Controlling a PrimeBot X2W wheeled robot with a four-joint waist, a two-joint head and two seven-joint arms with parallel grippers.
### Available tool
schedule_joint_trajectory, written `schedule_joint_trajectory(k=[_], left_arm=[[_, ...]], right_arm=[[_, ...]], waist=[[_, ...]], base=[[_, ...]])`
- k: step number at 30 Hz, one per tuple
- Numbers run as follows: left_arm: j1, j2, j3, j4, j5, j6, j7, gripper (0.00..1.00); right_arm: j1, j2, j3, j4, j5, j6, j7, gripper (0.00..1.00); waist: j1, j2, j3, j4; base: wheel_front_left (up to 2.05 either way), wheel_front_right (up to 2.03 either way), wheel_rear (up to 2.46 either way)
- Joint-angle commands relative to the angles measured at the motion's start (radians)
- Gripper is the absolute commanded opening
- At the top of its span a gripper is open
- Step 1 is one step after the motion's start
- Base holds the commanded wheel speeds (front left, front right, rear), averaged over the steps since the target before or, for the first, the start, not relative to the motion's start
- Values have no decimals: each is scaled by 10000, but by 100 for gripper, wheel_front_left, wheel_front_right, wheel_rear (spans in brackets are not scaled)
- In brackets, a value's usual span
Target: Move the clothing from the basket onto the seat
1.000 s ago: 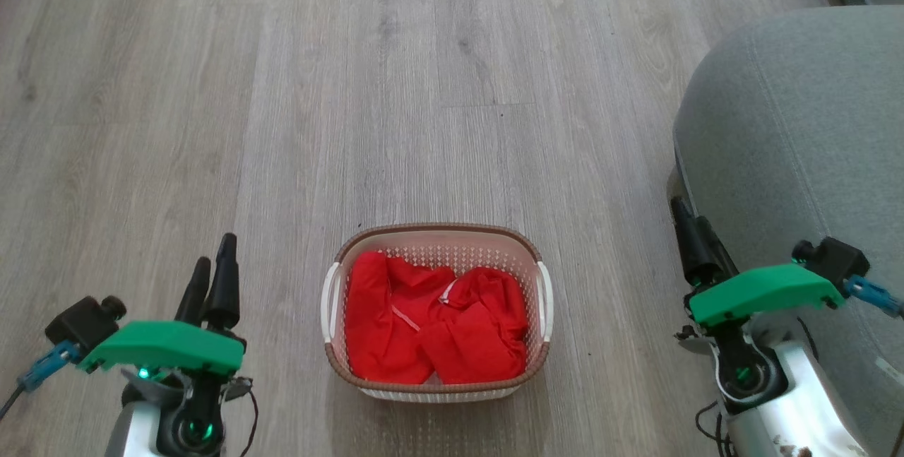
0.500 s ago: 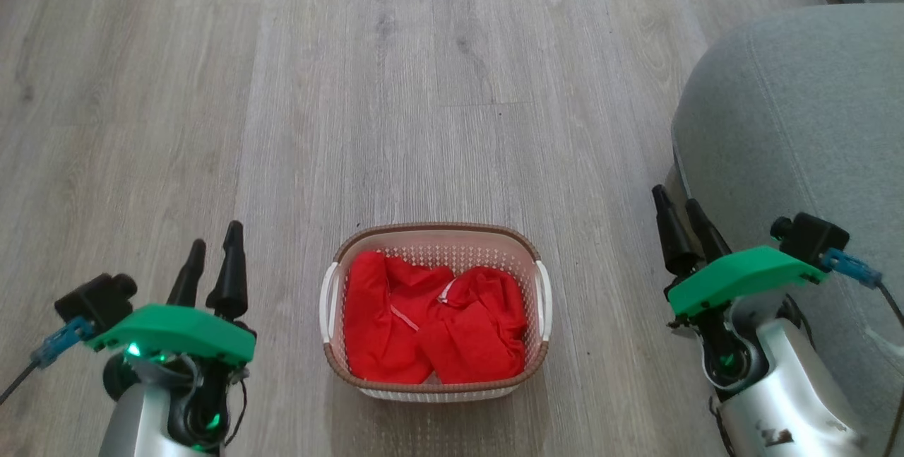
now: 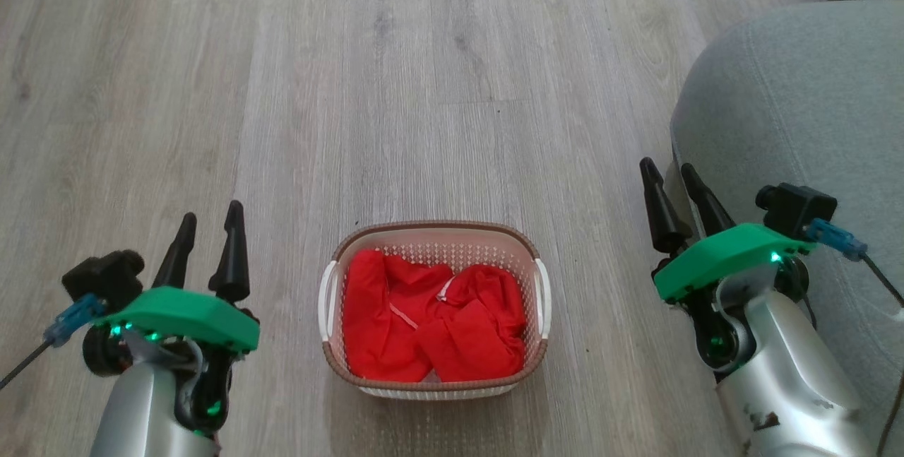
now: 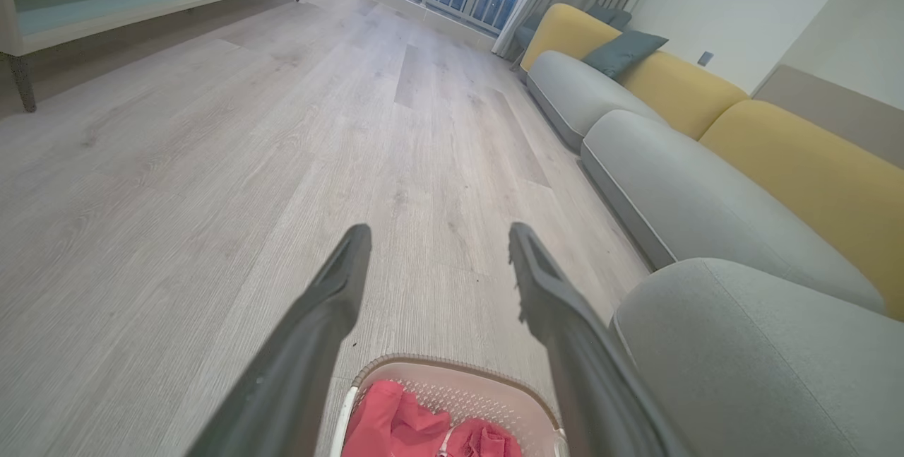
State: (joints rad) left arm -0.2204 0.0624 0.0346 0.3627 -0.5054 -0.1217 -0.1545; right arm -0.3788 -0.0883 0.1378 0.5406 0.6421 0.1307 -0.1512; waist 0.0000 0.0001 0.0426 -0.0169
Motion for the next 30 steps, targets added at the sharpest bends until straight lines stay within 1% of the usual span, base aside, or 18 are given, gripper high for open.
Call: schedule_joint_trajectory(k=[1, 20, 30], left_arm=[[-548, 187, 269, -373, 339, -62, -148, 100], [-1102, 198, 431, -328, 2826, -80, -733, 100], [-1363, 179, 608, -225, 4048, -89, -1026, 100]], right_arm=[[-561, -97, 209, -334, -294, 1, -174, 100], [-1381, -134, 578, 127, -2506, 0, -763, 100], [-1758, -126, 570, 460, -3729, 0, -1058, 100]], waist=[[0, -1, 10, -6], [0, -1, 160, -28], [0, -1, 221, -42]], base=[[0, 0, 0], [0, 0, 0], [0, 0, 0]])
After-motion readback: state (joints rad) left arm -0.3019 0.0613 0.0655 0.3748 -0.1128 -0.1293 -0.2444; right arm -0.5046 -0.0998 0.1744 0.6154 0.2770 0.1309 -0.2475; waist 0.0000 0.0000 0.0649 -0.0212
